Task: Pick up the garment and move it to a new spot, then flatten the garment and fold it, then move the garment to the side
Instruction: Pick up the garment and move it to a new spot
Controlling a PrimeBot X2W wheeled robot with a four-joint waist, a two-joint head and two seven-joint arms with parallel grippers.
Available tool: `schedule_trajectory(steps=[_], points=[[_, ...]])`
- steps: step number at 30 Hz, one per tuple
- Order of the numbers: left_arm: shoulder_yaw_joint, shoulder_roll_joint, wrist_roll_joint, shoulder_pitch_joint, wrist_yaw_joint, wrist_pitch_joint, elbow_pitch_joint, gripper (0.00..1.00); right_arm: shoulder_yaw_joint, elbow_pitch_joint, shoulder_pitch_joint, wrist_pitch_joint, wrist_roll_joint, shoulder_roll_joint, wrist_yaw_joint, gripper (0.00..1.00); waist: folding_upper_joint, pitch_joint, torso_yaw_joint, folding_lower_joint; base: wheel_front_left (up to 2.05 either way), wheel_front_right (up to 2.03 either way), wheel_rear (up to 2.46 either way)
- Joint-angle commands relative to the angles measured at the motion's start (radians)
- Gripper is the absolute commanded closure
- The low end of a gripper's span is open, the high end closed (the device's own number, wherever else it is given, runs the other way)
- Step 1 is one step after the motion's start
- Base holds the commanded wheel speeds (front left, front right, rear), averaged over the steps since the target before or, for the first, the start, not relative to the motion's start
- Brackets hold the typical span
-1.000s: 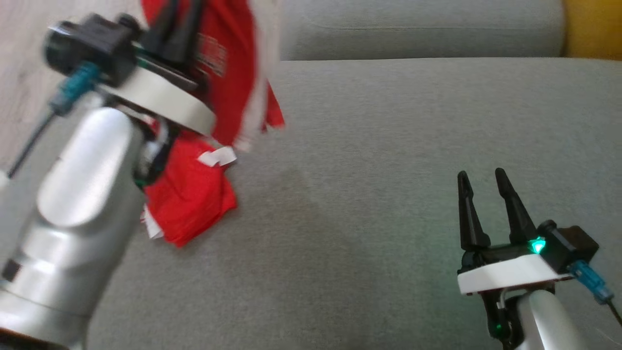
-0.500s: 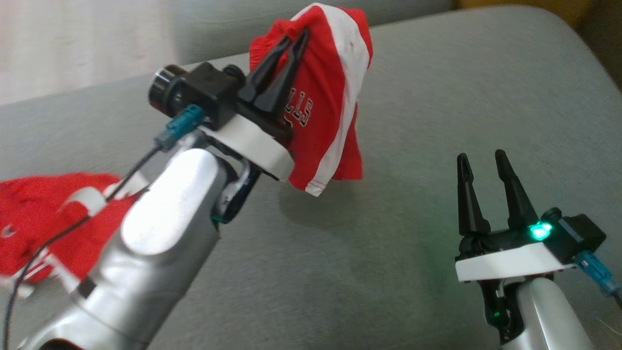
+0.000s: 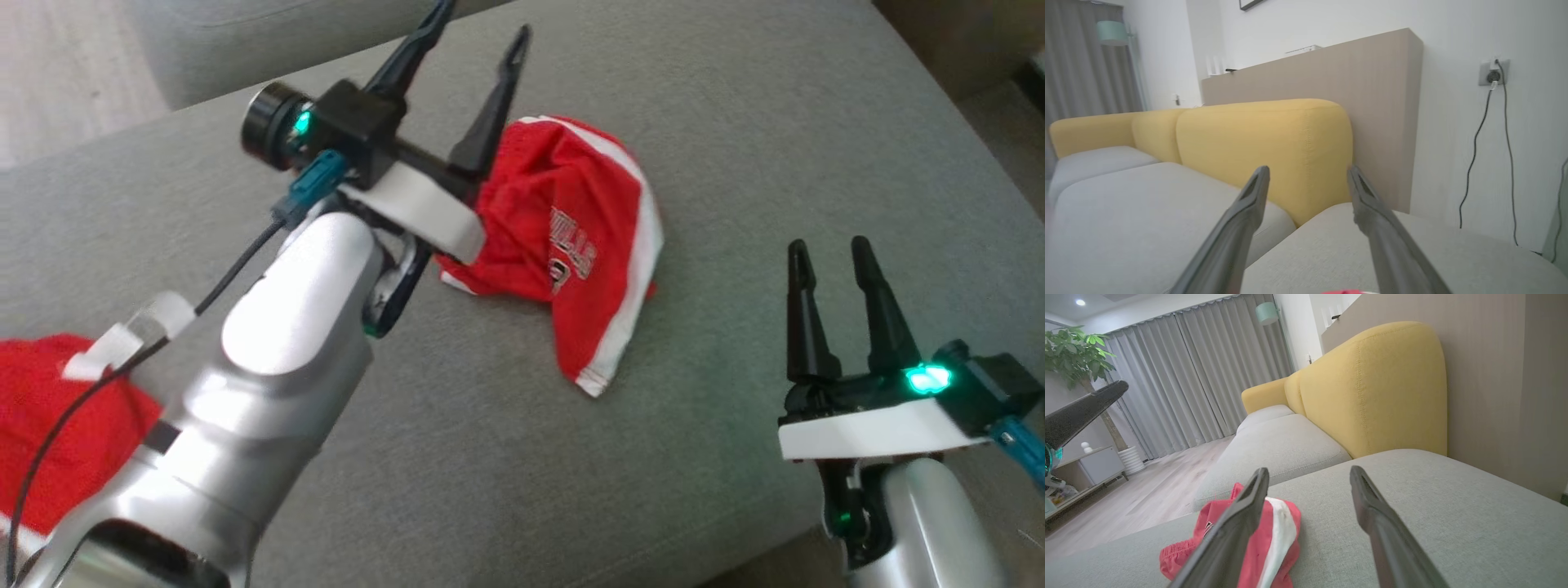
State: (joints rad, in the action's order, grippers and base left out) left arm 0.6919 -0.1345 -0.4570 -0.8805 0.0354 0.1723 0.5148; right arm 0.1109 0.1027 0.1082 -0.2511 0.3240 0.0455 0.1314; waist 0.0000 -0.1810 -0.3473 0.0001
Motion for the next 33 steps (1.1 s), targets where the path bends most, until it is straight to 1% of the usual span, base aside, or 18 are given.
schedule_trajectory(steps=[1,5,10,13,14,18,21,26,29,33], points=[[-0.048,-0.038,-0.006,-0.026,-0.001,0.023,-0.006,0.0,0.011,-0.035,0.011,-0.011,-0.009,0.005,-0.001,0.0,0.0,0.018,0.046,-0.0001,0.0,0.0,0.0],[-0.075,-0.065,-0.022,0.026,-0.011,0.057,0.001,0.0,-0.008,-0.032,0.001,-0.011,-0.032,0.005,-0.001,0.0,0.0,0.045,0.123,-0.0001,0.0,0.0,0.0],[-0.107,-0.112,-0.026,0.141,-0.037,0.081,-0.06,0.0,-0.035,-0.021,-0.017,-0.011,-0.056,0.005,-0.001,0.0,0.0,0.081,0.224,-0.0001,0.0,0.0,0.0],[-0.128,-0.141,-0.024,0.236,-0.06,0.087,-0.123,0.0,-0.042,-0.015,-0.028,-0.011,-0.065,0.005,-0.001,0.0,0.0,0.097,0.27,-0.0001,0.0,0.0,0.0],[-0.128,-0.141,-0.024,0.236,-0.06,0.087,-0.123,0.0,-0.042,-0.015,-0.028,-0.011,-0.065,0.005,-0.001,0.0,0.0,0.097,0.27,-0.0001,0.0,0.0,0.0],[-0.161,-0.153,-0.026,0.376,-0.097,0.089,-0.219,0.0,-0.049,-0.008,-0.039,-0.011,-0.073,0.005,-0.001,0.0,0.0,0.11,0.318,-0.0001,0.0,0.0,0.0],[-0.196,-0.142,-0.02,0.488,-0.129,0.089,-0.294,0.0,-0.052,-0.006,-0.049,-0.011,-0.074,0.005,-0.001,0.0,0.0,0.114,0.338,-0.0001,0.0,0.0,0.0],[-0.27,-0.099,-0.002,0.638,-0.146,0.089,-0.358,0.0,-0.049,-0.003,-0.06,-0.011,-0.076,0.005,-0.001,0.0,0.0,0.116,0.351,-0.0001,0.0,0.0,0.0],[-0.309,-0.065,0.018,0.683,-0.141,0.089,-0.373,0.0,-0.05,-0.002,-0.062,-0.011,-0.076,0.005,-0.001,0.0,0.0,0.114,0.354,-0.0001,0.0,0.0,0.0],[-0.33,-0.036,0.06,0.703,-0.111,0.089,-0.374,0.0,-0.047,0.0,-0.06,-0.011,-0.079,0.005,-0.001,0.0,0.0,0.112,0.358,-0.0001,0.0,0.0,0.0]])
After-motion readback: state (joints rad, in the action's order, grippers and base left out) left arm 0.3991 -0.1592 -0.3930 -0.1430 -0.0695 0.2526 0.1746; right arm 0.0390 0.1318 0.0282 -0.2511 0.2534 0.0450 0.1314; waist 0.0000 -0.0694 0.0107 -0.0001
